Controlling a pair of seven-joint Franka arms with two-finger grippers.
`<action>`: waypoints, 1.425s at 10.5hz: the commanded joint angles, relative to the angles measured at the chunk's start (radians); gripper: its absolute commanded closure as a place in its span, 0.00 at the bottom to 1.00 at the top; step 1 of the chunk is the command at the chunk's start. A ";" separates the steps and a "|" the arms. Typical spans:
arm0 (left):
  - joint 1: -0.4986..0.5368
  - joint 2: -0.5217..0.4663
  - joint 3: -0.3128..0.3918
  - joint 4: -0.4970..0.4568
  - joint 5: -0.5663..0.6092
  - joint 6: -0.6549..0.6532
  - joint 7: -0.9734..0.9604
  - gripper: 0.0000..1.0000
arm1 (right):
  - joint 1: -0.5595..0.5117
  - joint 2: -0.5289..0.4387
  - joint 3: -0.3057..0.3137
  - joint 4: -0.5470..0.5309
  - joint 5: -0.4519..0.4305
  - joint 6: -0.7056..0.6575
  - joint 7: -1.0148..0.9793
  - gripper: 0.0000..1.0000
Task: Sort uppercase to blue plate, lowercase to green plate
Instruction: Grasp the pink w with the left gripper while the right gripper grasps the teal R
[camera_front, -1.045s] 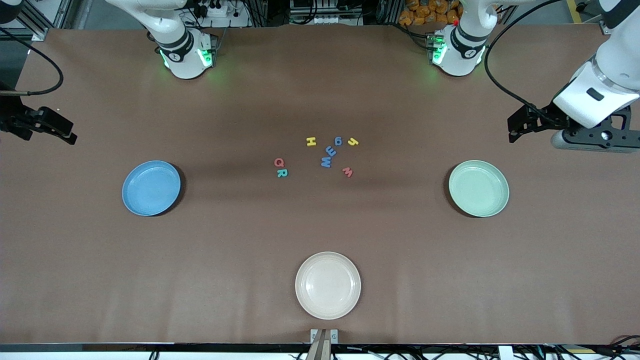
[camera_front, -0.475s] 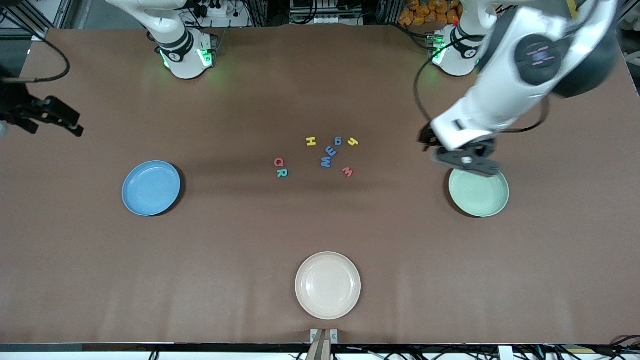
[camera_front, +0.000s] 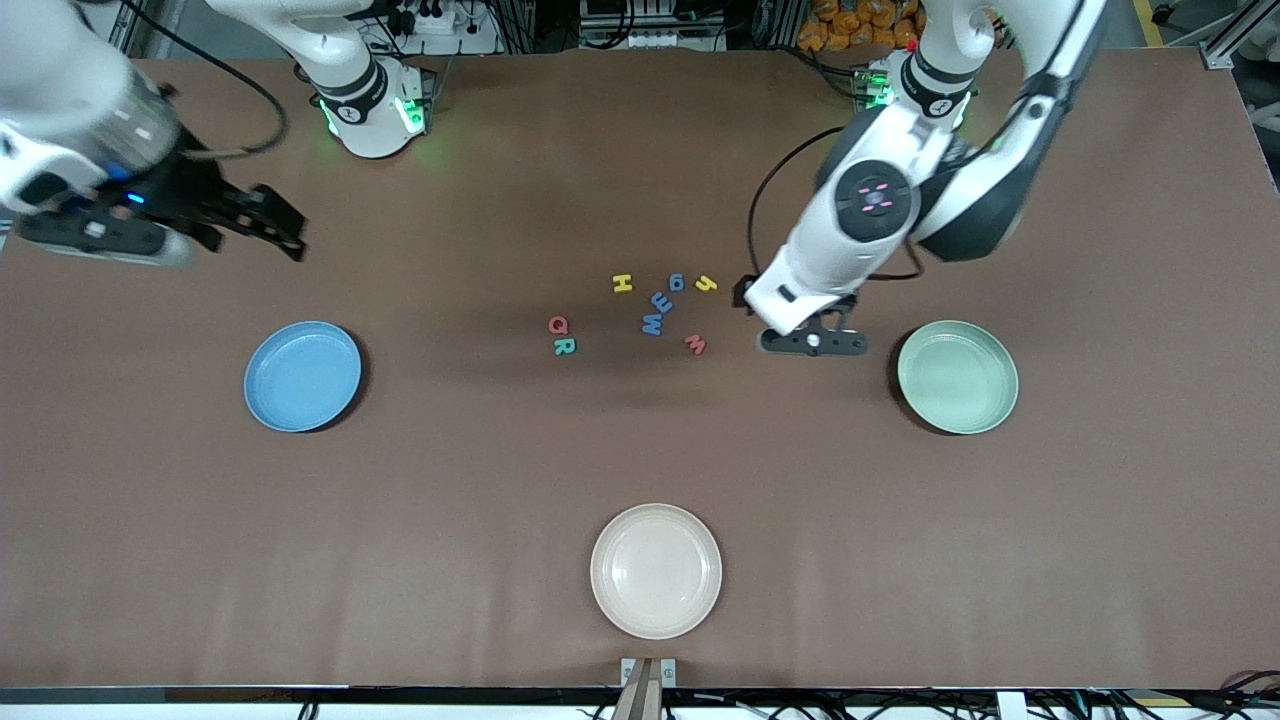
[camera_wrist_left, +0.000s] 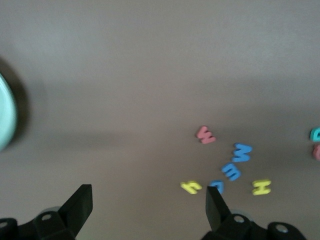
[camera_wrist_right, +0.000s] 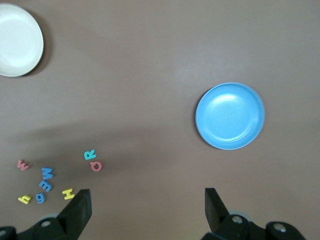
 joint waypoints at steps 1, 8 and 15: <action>-0.087 0.101 0.012 0.008 0.062 0.085 -0.343 0.00 | 0.055 0.133 -0.005 -0.021 0.012 0.094 0.054 0.00; -0.219 0.301 0.104 0.008 0.151 0.354 -0.805 0.00 | 0.233 0.387 -0.007 -0.170 -0.016 0.533 0.187 0.00; -0.238 0.354 0.106 -0.002 0.196 0.406 -0.834 0.14 | 0.350 0.602 -0.011 -0.176 -0.188 0.760 0.329 0.11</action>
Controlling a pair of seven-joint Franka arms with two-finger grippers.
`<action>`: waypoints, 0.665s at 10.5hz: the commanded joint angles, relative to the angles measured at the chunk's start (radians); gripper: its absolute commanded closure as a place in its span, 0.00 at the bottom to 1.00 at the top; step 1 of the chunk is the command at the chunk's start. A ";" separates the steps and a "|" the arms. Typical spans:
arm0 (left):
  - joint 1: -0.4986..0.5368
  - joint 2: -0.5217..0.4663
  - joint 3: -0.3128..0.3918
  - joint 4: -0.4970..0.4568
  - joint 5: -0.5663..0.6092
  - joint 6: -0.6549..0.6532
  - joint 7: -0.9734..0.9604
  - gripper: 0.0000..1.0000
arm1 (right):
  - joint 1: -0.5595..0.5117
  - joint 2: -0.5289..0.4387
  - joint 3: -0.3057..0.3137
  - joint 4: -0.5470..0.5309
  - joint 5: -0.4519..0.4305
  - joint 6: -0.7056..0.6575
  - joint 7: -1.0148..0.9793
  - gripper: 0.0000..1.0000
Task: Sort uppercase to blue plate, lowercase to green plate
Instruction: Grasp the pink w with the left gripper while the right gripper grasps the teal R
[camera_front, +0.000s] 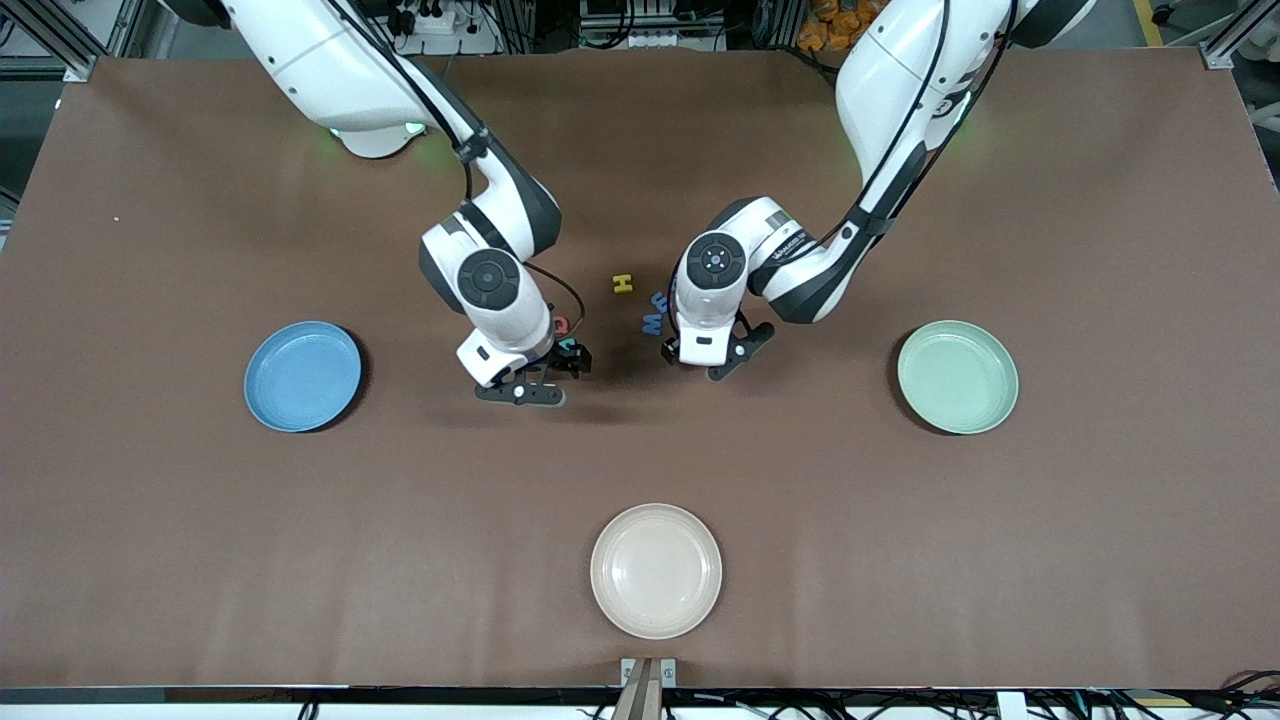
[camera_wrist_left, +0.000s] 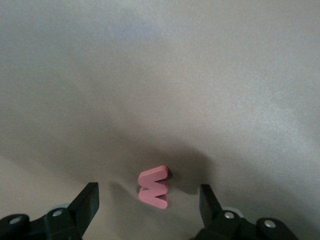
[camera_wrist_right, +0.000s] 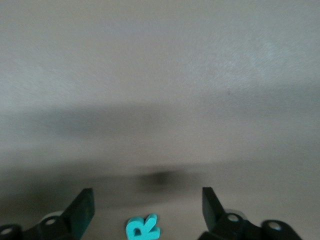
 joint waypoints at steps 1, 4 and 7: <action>-0.007 0.014 0.001 0.000 0.034 0.031 -0.041 0.19 | 0.010 0.014 -0.006 -0.002 -0.036 0.005 0.007 0.16; -0.005 0.027 0.001 -0.001 0.067 0.044 -0.041 0.39 | 0.009 0.013 -0.003 -0.103 -0.033 0.181 0.012 0.18; 0.010 0.005 -0.001 -0.001 0.072 0.038 -0.025 1.00 | 0.021 0.008 0.011 -0.127 -0.025 0.184 0.020 0.18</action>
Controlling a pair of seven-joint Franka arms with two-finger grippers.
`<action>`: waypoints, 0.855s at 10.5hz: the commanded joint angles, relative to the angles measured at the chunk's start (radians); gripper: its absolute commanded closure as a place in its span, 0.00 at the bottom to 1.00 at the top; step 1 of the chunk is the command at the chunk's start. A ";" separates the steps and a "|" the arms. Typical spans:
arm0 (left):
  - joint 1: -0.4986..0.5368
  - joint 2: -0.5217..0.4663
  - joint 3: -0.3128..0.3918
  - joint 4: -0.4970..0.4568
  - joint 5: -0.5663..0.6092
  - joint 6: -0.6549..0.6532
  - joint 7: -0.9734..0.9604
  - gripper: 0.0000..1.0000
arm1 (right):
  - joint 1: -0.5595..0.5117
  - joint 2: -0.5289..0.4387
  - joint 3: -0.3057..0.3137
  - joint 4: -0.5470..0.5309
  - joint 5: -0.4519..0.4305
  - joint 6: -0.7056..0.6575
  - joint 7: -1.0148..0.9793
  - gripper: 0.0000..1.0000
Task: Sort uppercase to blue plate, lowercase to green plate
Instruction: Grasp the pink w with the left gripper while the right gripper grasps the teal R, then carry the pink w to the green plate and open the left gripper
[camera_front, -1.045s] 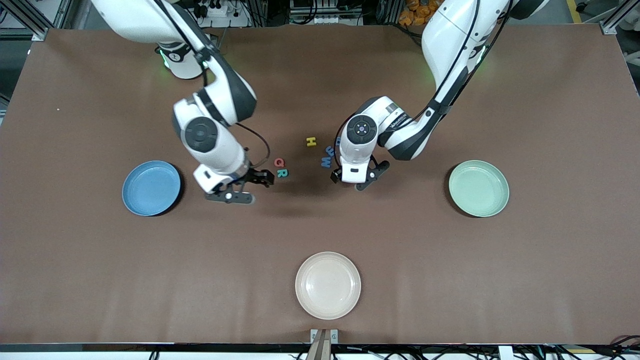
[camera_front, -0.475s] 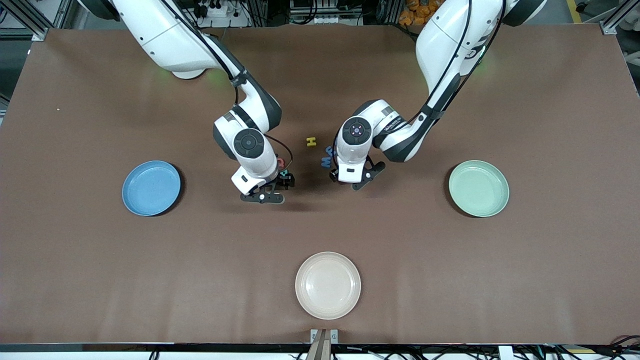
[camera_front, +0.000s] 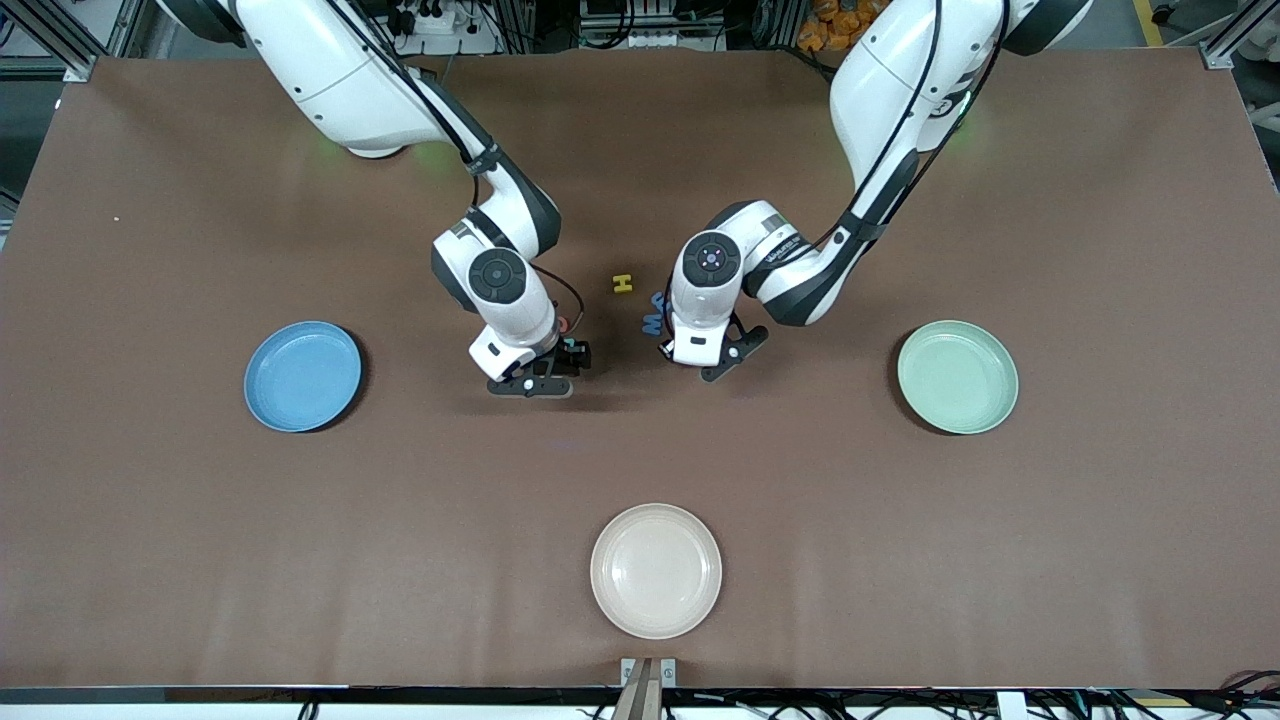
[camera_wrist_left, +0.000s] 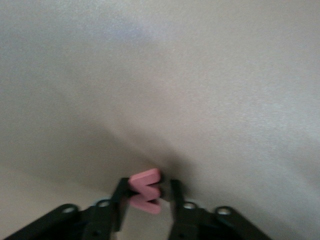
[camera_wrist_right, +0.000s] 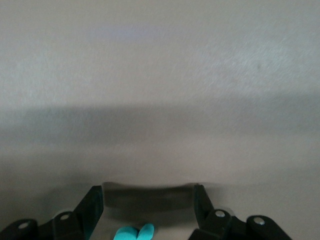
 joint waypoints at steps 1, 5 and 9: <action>0.033 -0.029 0.001 -0.008 0.039 -0.008 -0.010 1.00 | 0.005 -0.018 0.025 -0.031 -0.005 0.014 0.020 0.19; 0.210 -0.199 -0.039 -0.017 0.026 -0.217 0.322 1.00 | -0.013 -0.047 0.053 -0.074 -0.005 0.016 0.006 0.24; 0.454 -0.291 -0.061 -0.015 0.025 -0.421 0.921 1.00 | -0.091 -0.056 0.105 -0.137 -0.003 0.079 -0.050 0.36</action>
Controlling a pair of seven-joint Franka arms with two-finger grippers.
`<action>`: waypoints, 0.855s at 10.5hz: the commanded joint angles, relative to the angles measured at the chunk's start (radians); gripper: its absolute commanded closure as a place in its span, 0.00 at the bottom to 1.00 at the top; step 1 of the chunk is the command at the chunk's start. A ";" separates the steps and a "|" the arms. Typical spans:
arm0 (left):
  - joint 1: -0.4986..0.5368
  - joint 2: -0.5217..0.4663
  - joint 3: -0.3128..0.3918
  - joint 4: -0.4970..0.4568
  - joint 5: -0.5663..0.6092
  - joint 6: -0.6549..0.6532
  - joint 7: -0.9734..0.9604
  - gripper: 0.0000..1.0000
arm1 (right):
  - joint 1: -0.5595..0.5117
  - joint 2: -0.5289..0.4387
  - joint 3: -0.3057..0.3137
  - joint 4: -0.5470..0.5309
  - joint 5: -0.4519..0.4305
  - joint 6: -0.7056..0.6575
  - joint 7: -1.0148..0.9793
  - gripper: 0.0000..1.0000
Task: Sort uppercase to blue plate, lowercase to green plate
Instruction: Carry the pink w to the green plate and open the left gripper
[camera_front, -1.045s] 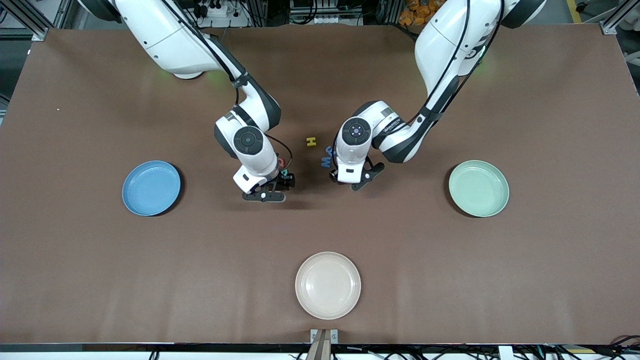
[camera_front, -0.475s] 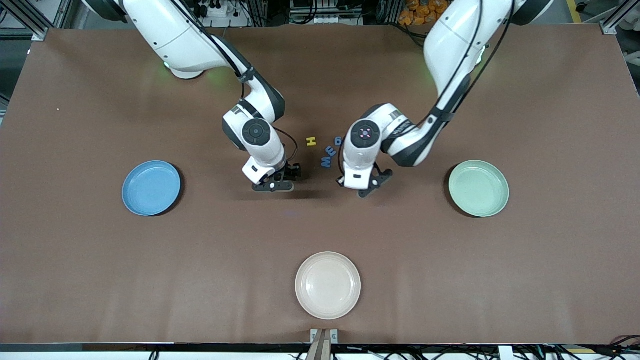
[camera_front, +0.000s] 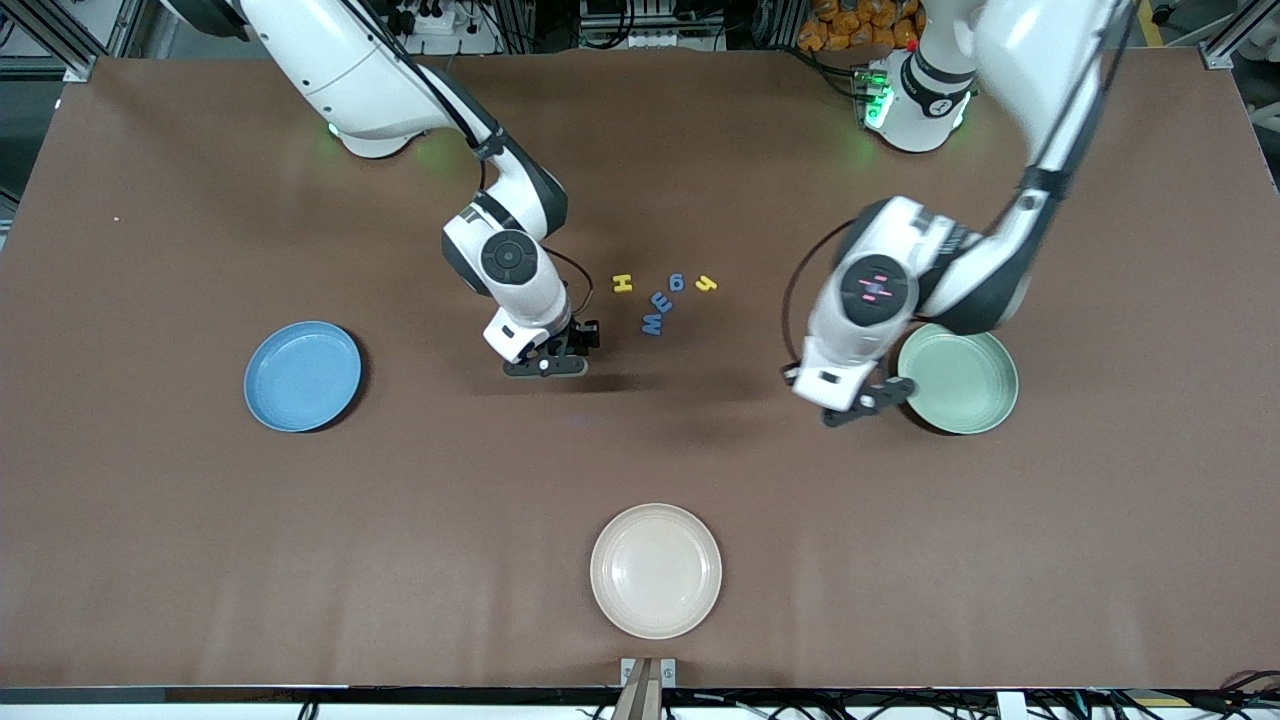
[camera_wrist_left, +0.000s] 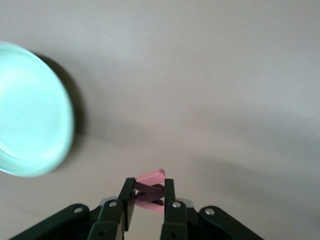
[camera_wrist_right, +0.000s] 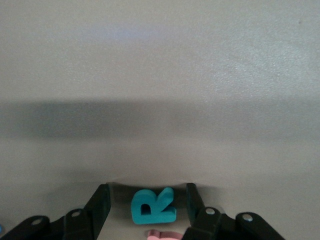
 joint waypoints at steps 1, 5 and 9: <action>0.139 -0.038 -0.020 -0.031 0.005 -0.062 0.338 1.00 | -0.051 -0.031 0.035 -0.069 -0.004 0.040 -0.026 0.42; 0.244 -0.011 0.062 -0.063 0.019 -0.050 0.751 1.00 | -0.044 -0.031 0.041 -0.068 -0.004 0.029 -0.018 0.50; 0.244 0.006 0.086 -0.189 0.016 0.079 0.763 0.54 | -0.051 -0.033 0.054 -0.064 -0.004 0.022 -0.018 0.64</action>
